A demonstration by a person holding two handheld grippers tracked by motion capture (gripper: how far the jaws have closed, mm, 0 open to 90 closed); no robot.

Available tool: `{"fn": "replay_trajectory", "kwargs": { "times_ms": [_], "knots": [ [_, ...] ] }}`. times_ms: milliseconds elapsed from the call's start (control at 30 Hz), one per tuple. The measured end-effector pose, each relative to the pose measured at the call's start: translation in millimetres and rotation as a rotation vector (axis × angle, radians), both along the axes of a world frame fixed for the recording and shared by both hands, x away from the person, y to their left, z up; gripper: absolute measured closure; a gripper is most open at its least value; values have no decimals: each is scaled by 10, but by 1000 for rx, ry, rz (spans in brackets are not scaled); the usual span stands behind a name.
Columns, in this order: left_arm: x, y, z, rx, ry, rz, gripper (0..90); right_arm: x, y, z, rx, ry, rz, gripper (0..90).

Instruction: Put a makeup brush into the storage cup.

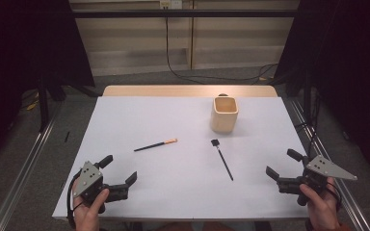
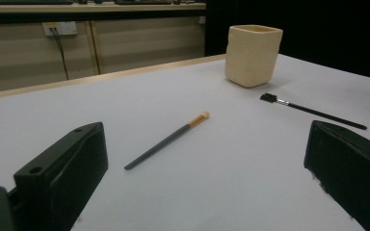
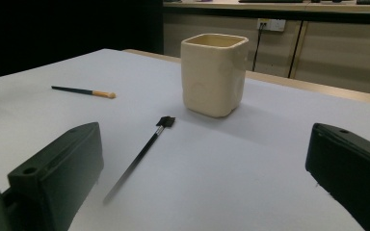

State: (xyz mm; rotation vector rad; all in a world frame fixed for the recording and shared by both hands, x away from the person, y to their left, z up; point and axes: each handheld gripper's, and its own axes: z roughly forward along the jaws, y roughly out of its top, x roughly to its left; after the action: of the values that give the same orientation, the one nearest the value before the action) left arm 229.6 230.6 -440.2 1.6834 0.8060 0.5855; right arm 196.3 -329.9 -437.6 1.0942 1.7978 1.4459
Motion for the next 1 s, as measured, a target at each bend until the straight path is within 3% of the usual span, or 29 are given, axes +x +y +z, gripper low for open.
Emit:
{"fn": "replay_trajectory", "kwargs": {
  "times_ms": [400, 600, 867, 1000],
  "knots": [
    [123, -16, 164, -20, -13, -14, 19, 10, -12, 10, 21, -8, -5, 0],
    [202, -64, 166, -31, 20, -39, 20, 10, -12, 12, 31, -6, -8, 0],
    [353, -143, 308, -27, -17, -48, 16, -3, -24, 12, 34, -3, -26, 0],
    [445, -187, 347, -27, -4, -65, 16, -2, -12, 17, 42, -1, -27, 0]
  ]
}}
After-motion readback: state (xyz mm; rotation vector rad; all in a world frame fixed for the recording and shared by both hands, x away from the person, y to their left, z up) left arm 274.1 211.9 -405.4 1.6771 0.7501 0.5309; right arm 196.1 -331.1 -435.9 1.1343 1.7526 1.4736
